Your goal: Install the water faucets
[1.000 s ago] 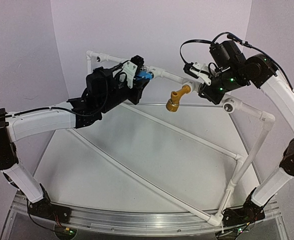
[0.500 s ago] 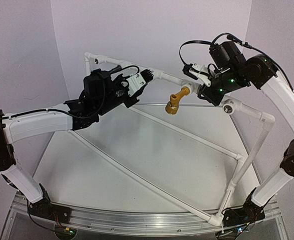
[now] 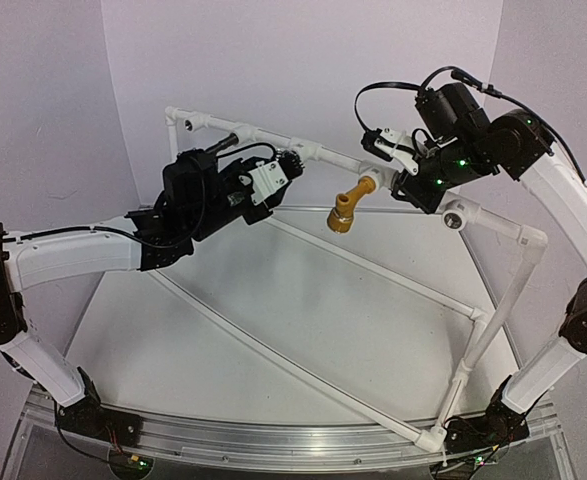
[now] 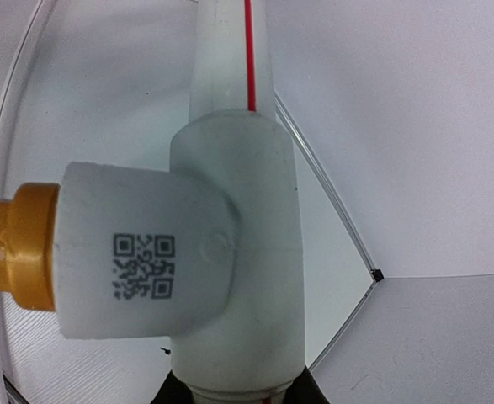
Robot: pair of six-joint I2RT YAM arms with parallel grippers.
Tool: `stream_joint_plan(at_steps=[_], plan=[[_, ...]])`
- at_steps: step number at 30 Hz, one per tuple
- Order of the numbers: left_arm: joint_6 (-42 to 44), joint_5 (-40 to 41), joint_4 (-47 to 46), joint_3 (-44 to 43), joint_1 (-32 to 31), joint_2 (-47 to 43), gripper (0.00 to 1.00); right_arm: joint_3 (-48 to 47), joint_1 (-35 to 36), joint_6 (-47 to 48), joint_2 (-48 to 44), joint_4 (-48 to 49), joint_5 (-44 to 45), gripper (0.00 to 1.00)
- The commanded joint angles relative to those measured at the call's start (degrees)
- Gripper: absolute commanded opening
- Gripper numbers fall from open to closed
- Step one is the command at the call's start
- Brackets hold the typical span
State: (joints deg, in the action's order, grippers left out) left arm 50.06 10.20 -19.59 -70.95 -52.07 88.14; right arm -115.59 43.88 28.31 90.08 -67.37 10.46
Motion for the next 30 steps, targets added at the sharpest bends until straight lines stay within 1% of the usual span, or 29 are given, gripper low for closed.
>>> stream_joint_plan(at_steps=[1, 3, 6, 9, 13, 25, 30], plan=[[1.4, -0.2, 2.1, 1.4, 0.4, 1.4, 0.49, 0.9, 2.3, -5.3, 0.7, -1.7, -7.1, 0.00], [1.4, -0.1, 1.7, 1.3, 0.4, 1.1, 0.54, 0.8, 2.3, -5.3, 0.8, -1.7, -7.1, 0.00], [1.5, 0.3, 1.2, 1.3, 0.3, 0.6, 0.66, 0.7, 2.3, -5.4, 0.9, -1.7, -7.0, 0.00], [1.4, 1.0, 0.0, 1.7, 0.2, -0.5, 0.82, 0.6, 2.3, -5.3, 1.1, -1.7, -6.9, 0.00], [1.3, 1.3, -0.4, 2.2, -0.1, -2.5, 0.99, 0.3, 2.3, -5.3, 1.4, -1.6, -6.9, 0.00], [0.2, 0.7, 2.9, 5.3, -2.5, -11.6, 1.00, -0.3, 2.3, -5.5, 2.4, -1.1, -6.6, 0.00], [-4.0, 2.4, 4.9, 5.0, -3.1, -15.3, 1.00, -0.5, 2.3, -5.5, 2.8, -0.8, -6.3, 0.00]])
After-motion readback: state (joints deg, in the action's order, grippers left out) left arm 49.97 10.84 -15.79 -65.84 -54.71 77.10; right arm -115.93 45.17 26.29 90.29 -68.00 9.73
